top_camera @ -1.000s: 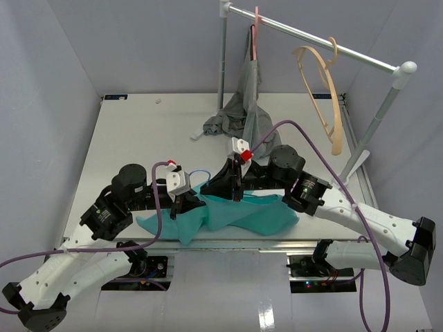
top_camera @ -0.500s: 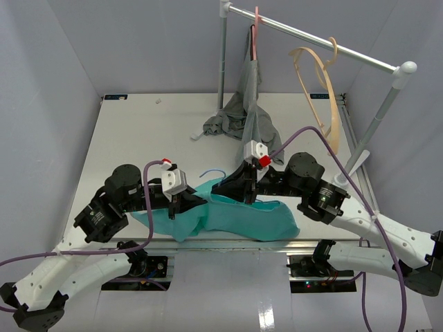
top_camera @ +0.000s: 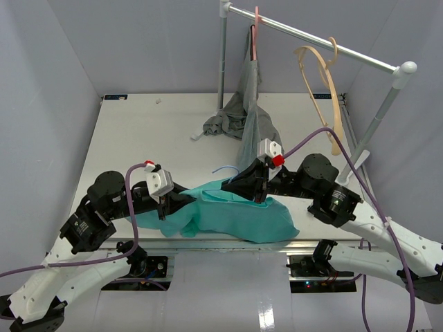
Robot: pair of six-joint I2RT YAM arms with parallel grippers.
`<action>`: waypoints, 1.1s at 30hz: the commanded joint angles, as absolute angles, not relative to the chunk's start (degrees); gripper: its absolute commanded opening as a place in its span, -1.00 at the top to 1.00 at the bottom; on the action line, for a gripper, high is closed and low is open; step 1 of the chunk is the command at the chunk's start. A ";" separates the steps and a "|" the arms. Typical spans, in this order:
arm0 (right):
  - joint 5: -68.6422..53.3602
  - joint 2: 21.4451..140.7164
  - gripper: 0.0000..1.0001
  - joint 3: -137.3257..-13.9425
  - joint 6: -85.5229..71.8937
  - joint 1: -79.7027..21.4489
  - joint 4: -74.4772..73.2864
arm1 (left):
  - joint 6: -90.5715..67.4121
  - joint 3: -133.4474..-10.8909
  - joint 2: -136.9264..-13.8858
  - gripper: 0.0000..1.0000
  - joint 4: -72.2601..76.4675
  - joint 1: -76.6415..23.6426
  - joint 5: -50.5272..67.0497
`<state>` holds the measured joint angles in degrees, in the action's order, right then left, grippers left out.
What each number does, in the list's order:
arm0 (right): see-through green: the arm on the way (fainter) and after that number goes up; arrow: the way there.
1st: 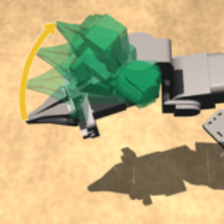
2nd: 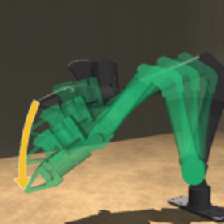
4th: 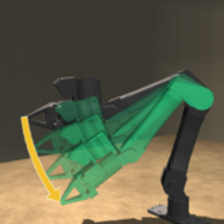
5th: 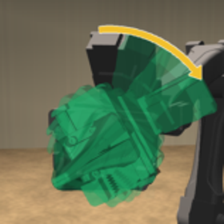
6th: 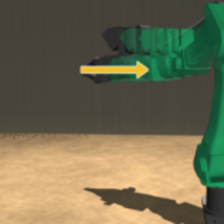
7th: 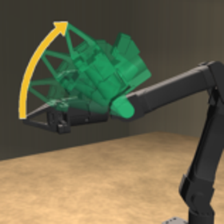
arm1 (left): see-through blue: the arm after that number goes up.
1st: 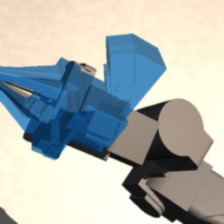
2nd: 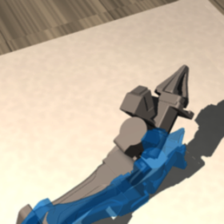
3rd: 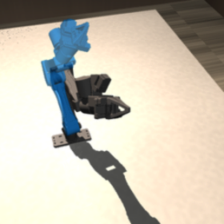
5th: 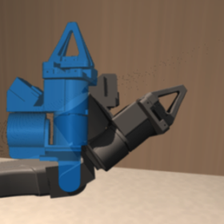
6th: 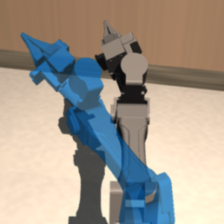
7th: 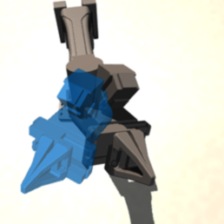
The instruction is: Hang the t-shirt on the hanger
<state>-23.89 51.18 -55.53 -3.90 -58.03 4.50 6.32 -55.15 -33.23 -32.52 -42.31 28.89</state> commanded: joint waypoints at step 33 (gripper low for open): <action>-23.40 65.38 0.85 -86.66 6.49 -55.81 -24.95 | 15.29 -62.57 -33.95 0.00 -31.71 -41.48 11.53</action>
<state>-23.17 65.73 -84.62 4.35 -55.88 -23.58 14.39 -60.83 -35.42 -32.37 -41.58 13.93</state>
